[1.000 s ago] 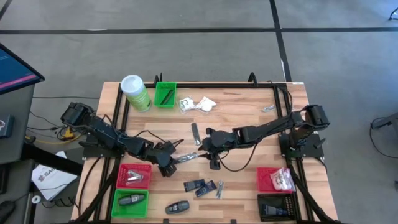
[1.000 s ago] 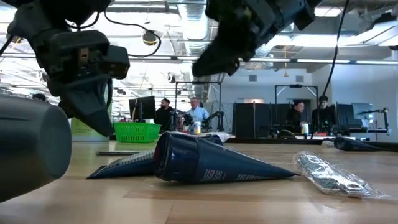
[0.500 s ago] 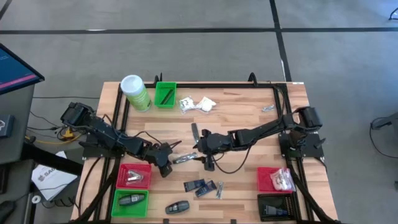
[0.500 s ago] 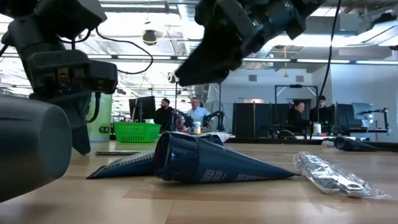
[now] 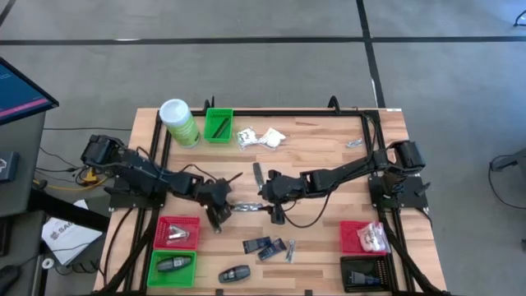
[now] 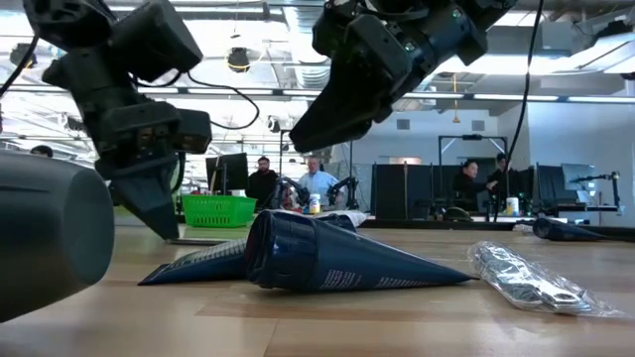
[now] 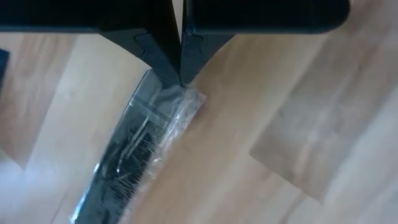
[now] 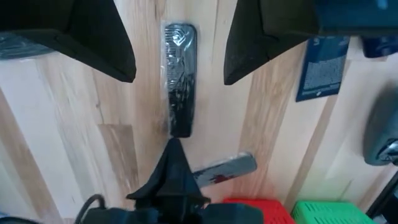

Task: Pick & Place Travel size toiletries
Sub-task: Put the black comb into the top green bin

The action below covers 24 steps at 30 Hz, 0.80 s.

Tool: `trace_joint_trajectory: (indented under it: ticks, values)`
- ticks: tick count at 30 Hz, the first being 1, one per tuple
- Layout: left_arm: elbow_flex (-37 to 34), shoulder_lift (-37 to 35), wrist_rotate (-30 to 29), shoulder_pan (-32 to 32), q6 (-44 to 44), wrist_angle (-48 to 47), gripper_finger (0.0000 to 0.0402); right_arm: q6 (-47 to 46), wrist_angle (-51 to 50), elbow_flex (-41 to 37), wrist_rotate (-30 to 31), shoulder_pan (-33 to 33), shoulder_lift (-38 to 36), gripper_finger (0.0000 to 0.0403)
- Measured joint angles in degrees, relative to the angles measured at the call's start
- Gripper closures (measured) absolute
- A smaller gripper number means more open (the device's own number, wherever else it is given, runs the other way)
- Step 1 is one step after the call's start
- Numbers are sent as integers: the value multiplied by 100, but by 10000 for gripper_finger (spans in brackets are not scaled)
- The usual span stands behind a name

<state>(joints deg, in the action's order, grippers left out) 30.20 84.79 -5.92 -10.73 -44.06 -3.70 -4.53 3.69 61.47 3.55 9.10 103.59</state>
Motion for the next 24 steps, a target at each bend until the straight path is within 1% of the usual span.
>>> trace_joint_trajectory:
  ticks: [4,10,15,18,20,22,24]
  values:
    - [0,-80,29,72,75,2,400,-17,-33,0,0,-35,0,167]
    - [7,-420,-124,-269,64,131,400,-388,-30,0,-2,-131,0,168]
    - [2,-265,-157,-342,28,114,400,-402,10,-1,-5,-172,167,168]
    - [0,-120,-129,-344,15,284,400,-408,20,-4,3,-127,355,168]
    - [0,-51,-103,-344,12,428,400,-407,-67,-9,177,-68,373,168]
    - [0,-29,-92,-344,-3,472,400,-405,23,-6,490,-4,369,168]
    - [0,-26,-114,-344,-8,478,400,-391,51,-4,606,34,369,168]
